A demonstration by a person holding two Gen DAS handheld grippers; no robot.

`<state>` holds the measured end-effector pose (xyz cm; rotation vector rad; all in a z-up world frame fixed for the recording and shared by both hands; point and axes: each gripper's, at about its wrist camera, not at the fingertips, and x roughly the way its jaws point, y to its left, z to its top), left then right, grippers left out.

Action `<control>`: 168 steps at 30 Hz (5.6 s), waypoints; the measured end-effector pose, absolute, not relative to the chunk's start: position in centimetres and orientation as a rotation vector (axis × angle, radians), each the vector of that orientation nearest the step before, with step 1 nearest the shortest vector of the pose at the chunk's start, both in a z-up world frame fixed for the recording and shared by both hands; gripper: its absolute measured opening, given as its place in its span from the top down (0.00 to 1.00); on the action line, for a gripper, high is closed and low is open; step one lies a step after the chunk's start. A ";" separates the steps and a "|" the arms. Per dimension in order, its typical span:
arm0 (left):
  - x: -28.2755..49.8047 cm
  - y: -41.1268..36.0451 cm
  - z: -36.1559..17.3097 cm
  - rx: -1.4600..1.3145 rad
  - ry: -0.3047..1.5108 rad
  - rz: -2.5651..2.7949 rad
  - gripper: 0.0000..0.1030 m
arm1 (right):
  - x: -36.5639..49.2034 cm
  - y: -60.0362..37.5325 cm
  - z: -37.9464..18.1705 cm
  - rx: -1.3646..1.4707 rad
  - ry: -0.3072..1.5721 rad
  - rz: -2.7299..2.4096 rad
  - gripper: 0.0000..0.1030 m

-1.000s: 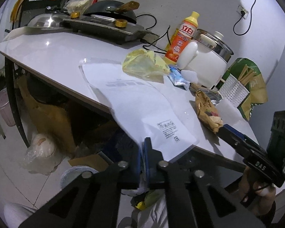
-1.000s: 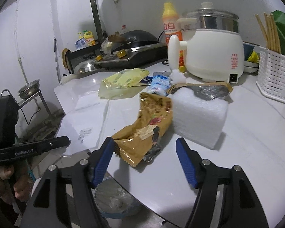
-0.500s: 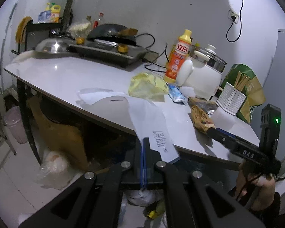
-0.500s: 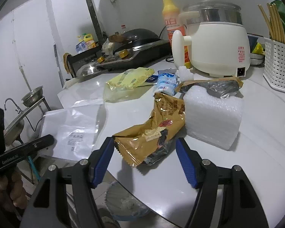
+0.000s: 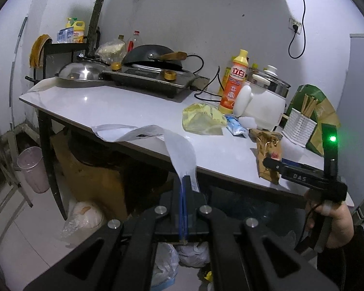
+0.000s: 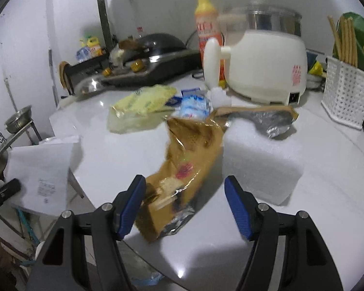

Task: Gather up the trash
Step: 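Grasp the brown snack wrapper with the right gripper while the left grasps the paper sheet, then carry the held wrapper and paper sheet down toward the floor trash bin, then open the right gripper over the bin while the left gripper releases the paper sheet, then raise both open grippers back up to the counter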

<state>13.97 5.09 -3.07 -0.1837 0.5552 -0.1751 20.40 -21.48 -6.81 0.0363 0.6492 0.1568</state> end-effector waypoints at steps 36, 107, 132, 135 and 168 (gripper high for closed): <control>8.9 6.2 -7.2 -0.155 0.650 -0.095 1.00 | 12.4 -12.5 -5.5 -0.146 0.529 0.470 0.98; 21.3 7.4 -32.1 -0.308 1.202 -0.057 0.74 | 20.5 -11.3 -26.9 -0.123 1.032 0.491 0.98; 18.7 14.2 -32.2 -0.413 1.149 0.059 0.73 | 22.3 -2.0 -31.6 -0.227 1.167 0.577 0.98; 18.7 14.4 -32.1 -0.424 1.140 0.051 0.73 | 22.9 -1.1 -32.1 -0.237 1.180 0.542 0.94; 15.9 11.6 -25.3 -0.294 0.998 0.024 0.73 | 18.3 -3.9 -25.1 -0.199 1.042 0.534 0.66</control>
